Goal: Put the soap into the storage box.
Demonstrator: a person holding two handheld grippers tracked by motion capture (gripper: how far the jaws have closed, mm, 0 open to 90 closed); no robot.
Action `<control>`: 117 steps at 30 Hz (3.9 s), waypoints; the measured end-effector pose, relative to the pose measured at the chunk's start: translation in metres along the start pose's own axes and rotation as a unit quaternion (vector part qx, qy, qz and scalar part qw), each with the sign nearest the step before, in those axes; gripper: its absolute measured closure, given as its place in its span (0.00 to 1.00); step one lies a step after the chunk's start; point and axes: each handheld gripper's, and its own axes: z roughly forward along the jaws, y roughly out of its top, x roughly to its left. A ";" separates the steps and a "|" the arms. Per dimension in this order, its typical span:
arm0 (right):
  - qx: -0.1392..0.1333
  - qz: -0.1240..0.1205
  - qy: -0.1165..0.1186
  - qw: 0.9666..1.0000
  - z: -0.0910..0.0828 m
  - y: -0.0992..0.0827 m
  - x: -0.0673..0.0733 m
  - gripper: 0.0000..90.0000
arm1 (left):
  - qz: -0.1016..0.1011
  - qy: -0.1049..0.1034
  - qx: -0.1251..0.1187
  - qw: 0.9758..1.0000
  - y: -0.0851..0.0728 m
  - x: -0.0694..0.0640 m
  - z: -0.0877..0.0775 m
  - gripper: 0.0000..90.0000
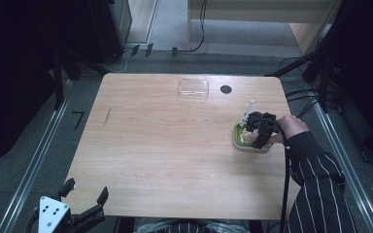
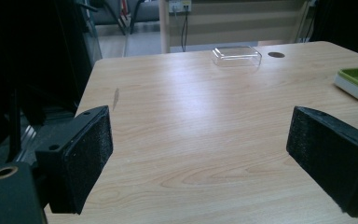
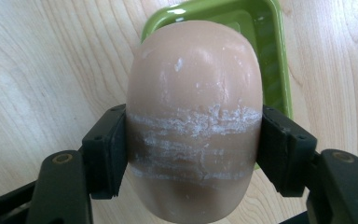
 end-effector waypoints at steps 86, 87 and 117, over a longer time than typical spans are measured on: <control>0.013 -0.012 0.031 0.999 0.052 0.007 -0.038 0.37 | -0.008 0.027 0.002 1.000 -0.005 0.002 -0.014 0.08; 0.013 -0.013 0.030 0.999 0.052 0.007 -0.038 0.37 | -0.008 0.027 0.002 1.000 -0.005 0.003 -0.015 0.08; 0.010 -0.002 0.042 0.999 0.052 0.004 -0.039 0.36 | -0.007 0.026 0.002 1.000 -0.004 0.002 -0.014 0.08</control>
